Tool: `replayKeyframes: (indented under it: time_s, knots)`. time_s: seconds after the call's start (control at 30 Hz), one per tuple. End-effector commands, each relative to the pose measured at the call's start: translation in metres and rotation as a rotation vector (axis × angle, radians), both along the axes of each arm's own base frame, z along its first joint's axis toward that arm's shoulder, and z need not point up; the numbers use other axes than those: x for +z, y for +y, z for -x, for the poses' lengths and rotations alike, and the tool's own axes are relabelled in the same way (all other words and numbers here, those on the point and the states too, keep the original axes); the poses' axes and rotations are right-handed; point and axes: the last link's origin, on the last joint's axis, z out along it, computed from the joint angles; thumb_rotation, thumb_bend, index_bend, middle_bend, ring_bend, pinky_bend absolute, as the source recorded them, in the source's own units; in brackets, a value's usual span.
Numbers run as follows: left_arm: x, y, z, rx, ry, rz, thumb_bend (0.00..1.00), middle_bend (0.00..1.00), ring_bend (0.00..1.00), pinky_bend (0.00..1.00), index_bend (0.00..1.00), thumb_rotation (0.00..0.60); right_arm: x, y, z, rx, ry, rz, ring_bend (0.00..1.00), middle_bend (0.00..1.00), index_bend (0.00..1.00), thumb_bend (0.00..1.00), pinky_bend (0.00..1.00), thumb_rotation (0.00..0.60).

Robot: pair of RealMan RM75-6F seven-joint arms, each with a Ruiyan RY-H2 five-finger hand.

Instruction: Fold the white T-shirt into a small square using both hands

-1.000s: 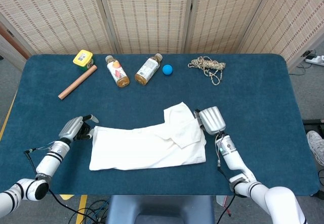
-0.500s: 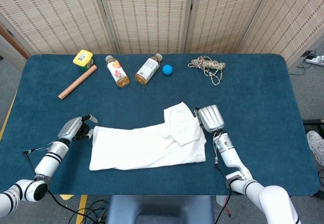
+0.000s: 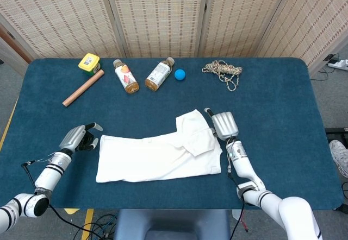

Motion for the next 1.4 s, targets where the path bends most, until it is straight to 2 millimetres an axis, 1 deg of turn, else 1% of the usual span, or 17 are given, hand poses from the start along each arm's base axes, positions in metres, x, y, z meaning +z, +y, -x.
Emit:
replayKeyframes:
  time_s: [0.03,0.2,0.43,0.6,0.67,0.73,0.8,0.87,0.97,1.03,1.13,1.23,1.4]
  knots:
    - [0.0,0.0,0.0,0.001,-0.002,-0.002,0.52,0.92,0.85,0.96,0.35,0.6,0.005,-0.001,0.0,-0.014,-0.007,-0.005,0.97,0.88,0.1,0.19,1.0,0.6]
    - [0.003,0.0,0.0,0.0,-0.011,-0.015,0.52,0.92,0.85,0.96,0.34,0.6,0.016,0.002,-0.002,-0.004,-0.028,-0.017,0.96,0.86,0.05,0.17,1.0,0.6]
    - [0.016,0.001,-0.003,-0.015,-0.023,-0.054,0.52,0.92,0.85,0.96,0.34,0.6,0.041,0.01,-0.008,0.027,-0.066,-0.023,0.96,0.86,0.03,0.17,1.0,0.6]
    - [0.025,0.001,-0.004,-0.017,-0.042,-0.086,0.52,0.92,0.85,0.96,0.34,0.6,0.053,0.013,-0.01,0.03,-0.046,-0.021,0.96,0.85,0.0,0.16,1.0,0.6]
    - [0.027,0.001,-0.004,-0.018,-0.042,-0.091,0.52,0.92,0.85,0.96,0.34,0.6,0.056,0.013,-0.011,0.029,-0.028,-0.017,0.96,0.85,0.0,0.12,1.0,0.6]
    - [0.03,0.0,-0.004,-0.018,-0.045,-0.098,0.52,0.92,0.85,0.96,0.34,0.6,0.058,0.015,-0.013,0.029,-0.033,-0.016,0.96,0.85,0.0,0.04,1.0,0.6]
    - [0.032,-0.001,-0.004,-0.018,-0.05,-0.105,0.52,0.92,0.85,0.96,0.34,0.6,0.058,0.021,-0.02,0.047,-0.067,-0.028,0.96,0.85,0.0,0.01,1.0,0.6]
    - [0.034,-0.002,-0.003,-0.019,-0.05,-0.108,0.52,0.92,0.85,0.96,0.34,0.6,0.056,0.03,-0.026,0.082,-0.079,-0.044,0.96,0.85,0.03,0.01,1.0,0.6]
    - [0.035,-0.005,-0.004,-0.024,-0.048,-0.108,0.52,0.92,0.85,0.96,0.34,0.6,0.052,0.046,-0.033,0.141,-0.079,-0.078,0.96,0.85,0.2,0.06,1.0,0.6]
    - [0.036,-0.007,-0.004,-0.028,-0.049,-0.107,0.52,0.92,0.85,0.96,0.34,0.6,0.05,0.057,-0.036,0.167,-0.085,-0.102,0.96,0.86,0.3,0.1,1.0,0.6]
    - [0.038,-0.01,-0.004,-0.034,-0.049,-0.105,0.52,0.92,0.85,0.96,0.34,0.6,0.045,0.071,-0.034,0.187,-0.07,-0.137,0.96,0.87,0.39,0.14,1.0,0.6]
    - [0.04,-0.013,-0.004,-0.039,-0.05,-0.103,0.52,0.92,0.85,0.96,0.34,0.6,0.04,0.082,-0.03,0.195,-0.052,-0.166,0.96,0.88,0.45,0.16,1.0,0.6]
    - [0.041,-0.019,-0.004,-0.048,-0.05,-0.095,0.52,0.92,0.85,0.96,0.34,0.6,0.028,0.088,-0.023,0.198,-0.013,-0.194,0.96,0.88,0.47,0.16,1.0,0.6]
